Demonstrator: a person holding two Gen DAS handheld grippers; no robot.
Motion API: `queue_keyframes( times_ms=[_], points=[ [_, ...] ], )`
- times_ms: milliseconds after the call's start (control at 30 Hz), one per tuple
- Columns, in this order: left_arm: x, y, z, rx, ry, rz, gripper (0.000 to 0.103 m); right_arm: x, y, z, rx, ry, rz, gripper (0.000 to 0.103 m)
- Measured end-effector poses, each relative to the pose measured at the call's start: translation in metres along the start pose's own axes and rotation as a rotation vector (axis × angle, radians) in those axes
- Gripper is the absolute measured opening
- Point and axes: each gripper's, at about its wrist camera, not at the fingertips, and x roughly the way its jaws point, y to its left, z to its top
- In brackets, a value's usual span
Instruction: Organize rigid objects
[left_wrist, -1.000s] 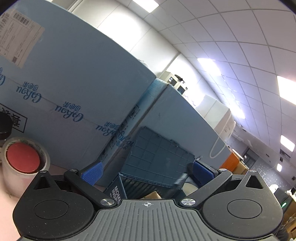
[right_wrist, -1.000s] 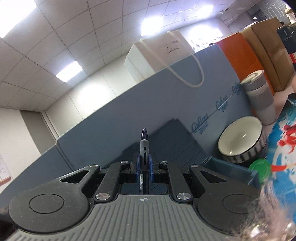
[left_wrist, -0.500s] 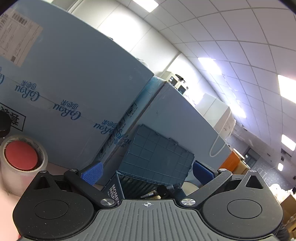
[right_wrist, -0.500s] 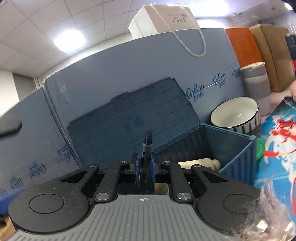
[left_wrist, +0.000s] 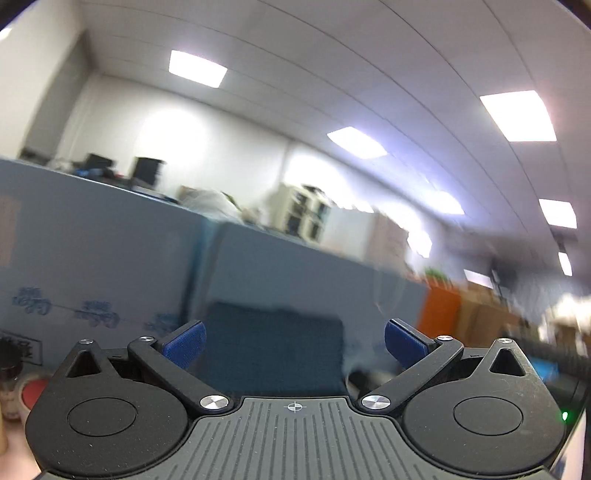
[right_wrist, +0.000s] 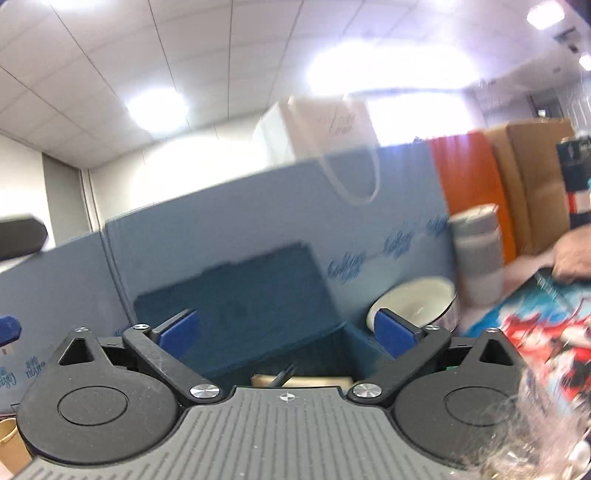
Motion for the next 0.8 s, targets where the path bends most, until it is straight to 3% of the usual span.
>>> queue_keyframes(
  times_ms=[100, 167, 233, 333, 500, 667, 800],
  points=[
    [-0.003, -0.006, -0.018, 0.052, 0.02, -0.006, 0.103, -0.012, -0.012, -0.001, -0.036, -0.039, 0.001, 0.103],
    [-0.01, -0.003, -0.034, 0.053, -0.032, 0.037, 0.103, -0.017, -0.014, -0.007, -0.101, -0.059, -0.006, 0.103],
    [-0.016, 0.004, -0.052, 0.025, -0.132, 0.131, 0.103, -0.024, -0.016, -0.018, -0.171, -0.105, 0.003, 0.103],
    [-0.014, 0.01, -0.07, 0.001, -0.252, 0.21, 0.103, -0.027, -0.019, -0.032, -0.24, -0.174, -0.002, 0.103],
    [-0.005, 0.001, -0.091, 0.123, -0.301, 0.236, 0.103, -0.024, -0.023, -0.046, -0.27, -0.232, -0.022, 0.103],
    [-0.012, -0.003, -0.1, 0.134, -0.341, 0.309, 0.103, -0.017, -0.024, -0.047, -0.275, -0.145, 0.055, 0.103],
    [-0.005, -0.004, -0.099, 0.143, -0.305, 0.393, 0.103, -0.013, -0.024, -0.047, -0.264, -0.116, 0.013, 0.103]
  ],
)
